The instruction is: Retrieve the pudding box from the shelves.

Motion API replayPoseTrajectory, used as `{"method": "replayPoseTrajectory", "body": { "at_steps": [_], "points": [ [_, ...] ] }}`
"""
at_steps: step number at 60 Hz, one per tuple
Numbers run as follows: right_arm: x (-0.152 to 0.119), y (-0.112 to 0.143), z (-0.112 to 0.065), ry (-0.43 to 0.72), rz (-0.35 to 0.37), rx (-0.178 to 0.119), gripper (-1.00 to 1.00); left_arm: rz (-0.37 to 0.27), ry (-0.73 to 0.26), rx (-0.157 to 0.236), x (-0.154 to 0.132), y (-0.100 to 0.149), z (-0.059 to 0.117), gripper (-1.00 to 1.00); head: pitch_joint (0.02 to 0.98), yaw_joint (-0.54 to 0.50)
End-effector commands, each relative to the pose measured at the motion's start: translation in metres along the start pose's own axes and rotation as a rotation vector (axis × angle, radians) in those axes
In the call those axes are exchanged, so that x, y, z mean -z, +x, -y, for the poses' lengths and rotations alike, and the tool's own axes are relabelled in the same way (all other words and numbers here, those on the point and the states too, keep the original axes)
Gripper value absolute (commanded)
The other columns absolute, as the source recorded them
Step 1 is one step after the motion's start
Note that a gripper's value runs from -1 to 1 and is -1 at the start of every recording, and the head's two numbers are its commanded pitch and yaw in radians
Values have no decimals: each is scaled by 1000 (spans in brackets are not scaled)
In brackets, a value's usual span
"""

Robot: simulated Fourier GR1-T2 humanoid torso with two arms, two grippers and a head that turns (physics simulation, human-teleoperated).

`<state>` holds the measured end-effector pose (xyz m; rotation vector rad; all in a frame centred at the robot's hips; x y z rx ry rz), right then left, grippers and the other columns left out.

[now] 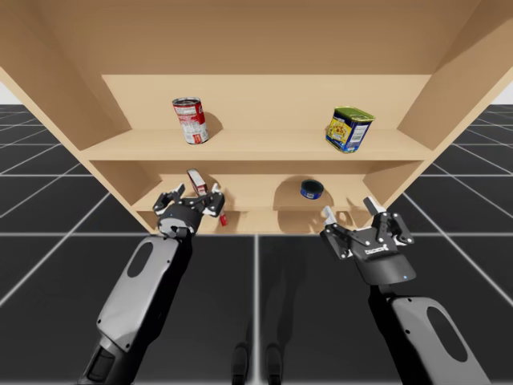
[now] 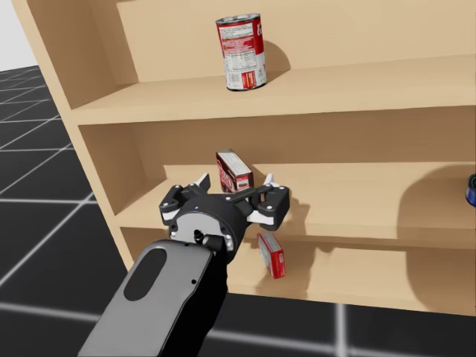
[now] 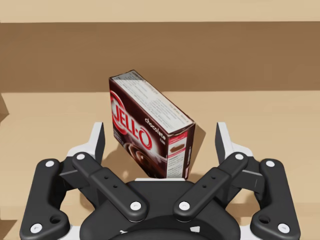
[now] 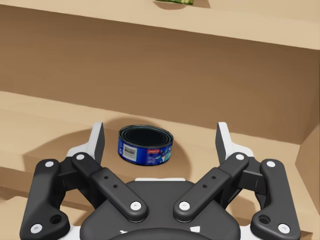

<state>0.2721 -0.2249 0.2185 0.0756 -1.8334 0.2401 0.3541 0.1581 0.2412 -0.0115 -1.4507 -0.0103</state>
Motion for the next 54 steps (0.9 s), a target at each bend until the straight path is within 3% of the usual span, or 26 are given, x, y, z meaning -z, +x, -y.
{"method": "replayPoseTrajectory", "body": {
  "at_steps": [1,2,3,4,7,8,10,18,32,54],
  "points": [
    [0,1,1,0,1,2,-1000,-12,38,-3,14,-5,1,-929,555,274],
    [0,1,1,0,1,3,-1000,-12,43,-3,15,-5,1,-867,555,274],
    [0,1,1,0,1,2,-1000,-15,46,-3,16,-6,1,-532,555,273],
    [0,1,1,0,1,2,-1000,-15,48,-1,16,-7,1,-355,554,273],
    [0,1,1,1,1,2,-1000,-15,52,-1,16,-7,1,-179,554,274],
    [-1,1,1,1,1,2,-1000,-14,52,-1,16,-7,0,234,554,274],
    [-1,1,1,1,1,2,-1000,-14,52,-1,16,-8,0,704,554,273],
    [-1,1,1,0,1,3,-1000,-16,47,3,15,-10,1,912,553,273],
    [-1,1,2,-2,2,2,-1000,-2,45,14,-1,-8,-3,968,551,272],
    [-1,1,3,-6,2,3,-1000,44,10,58,-68,0,-25,1000,555,267]
  ]
}}
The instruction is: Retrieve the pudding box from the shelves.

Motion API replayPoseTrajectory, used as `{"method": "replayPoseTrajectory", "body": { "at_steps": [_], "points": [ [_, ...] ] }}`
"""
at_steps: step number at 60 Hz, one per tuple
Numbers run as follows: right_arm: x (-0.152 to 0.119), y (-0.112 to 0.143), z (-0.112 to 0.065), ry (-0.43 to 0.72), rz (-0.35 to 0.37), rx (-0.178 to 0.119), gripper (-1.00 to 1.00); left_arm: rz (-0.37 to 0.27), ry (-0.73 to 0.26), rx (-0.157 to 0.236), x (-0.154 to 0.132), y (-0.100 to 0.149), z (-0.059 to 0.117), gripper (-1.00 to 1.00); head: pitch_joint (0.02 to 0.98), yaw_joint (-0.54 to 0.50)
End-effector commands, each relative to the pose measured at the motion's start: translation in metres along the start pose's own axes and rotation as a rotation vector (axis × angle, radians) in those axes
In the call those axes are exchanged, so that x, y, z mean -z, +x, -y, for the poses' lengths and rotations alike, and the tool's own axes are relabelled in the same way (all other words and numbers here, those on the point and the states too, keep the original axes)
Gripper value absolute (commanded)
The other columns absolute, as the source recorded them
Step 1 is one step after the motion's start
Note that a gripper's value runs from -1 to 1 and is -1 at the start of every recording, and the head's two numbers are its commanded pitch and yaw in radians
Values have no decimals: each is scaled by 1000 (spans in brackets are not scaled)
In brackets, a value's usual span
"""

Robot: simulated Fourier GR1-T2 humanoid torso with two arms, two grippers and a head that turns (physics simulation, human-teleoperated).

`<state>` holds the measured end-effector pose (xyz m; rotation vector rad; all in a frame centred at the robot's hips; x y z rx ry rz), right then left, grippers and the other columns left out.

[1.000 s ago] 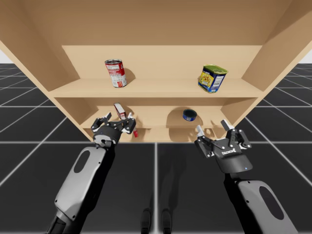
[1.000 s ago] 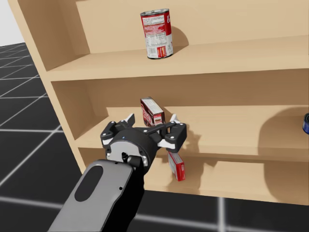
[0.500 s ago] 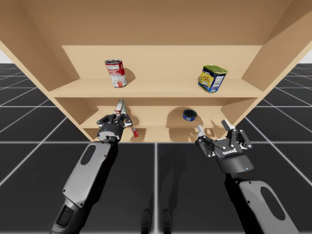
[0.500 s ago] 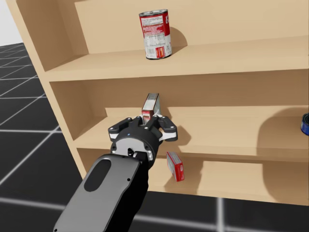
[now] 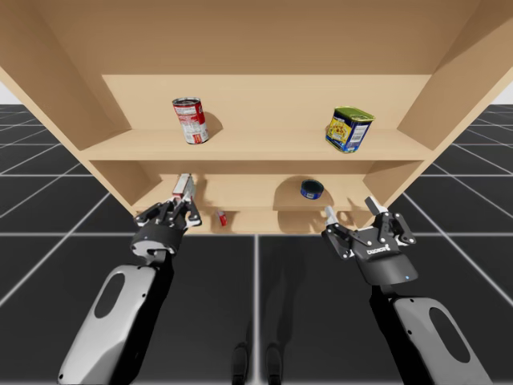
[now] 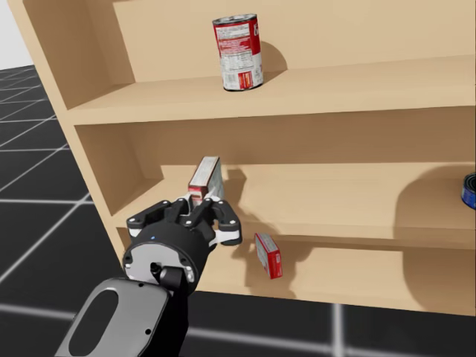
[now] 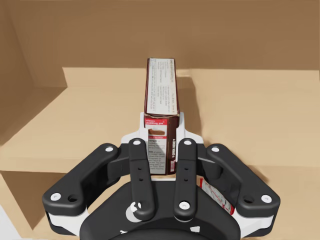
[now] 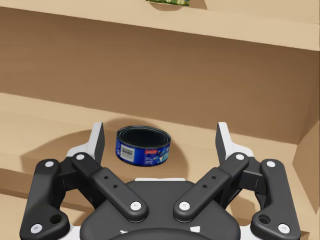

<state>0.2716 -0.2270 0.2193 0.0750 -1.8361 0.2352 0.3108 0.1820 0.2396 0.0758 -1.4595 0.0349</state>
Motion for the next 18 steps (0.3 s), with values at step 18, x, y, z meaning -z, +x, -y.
{"method": "replayPoseTrajectory", "body": {
  "at_steps": [18],
  "points": [
    [0,0,1,-6,2,1,-1000,47,-112,85,-79,0,-29,1000,558,258]
  ]
}}
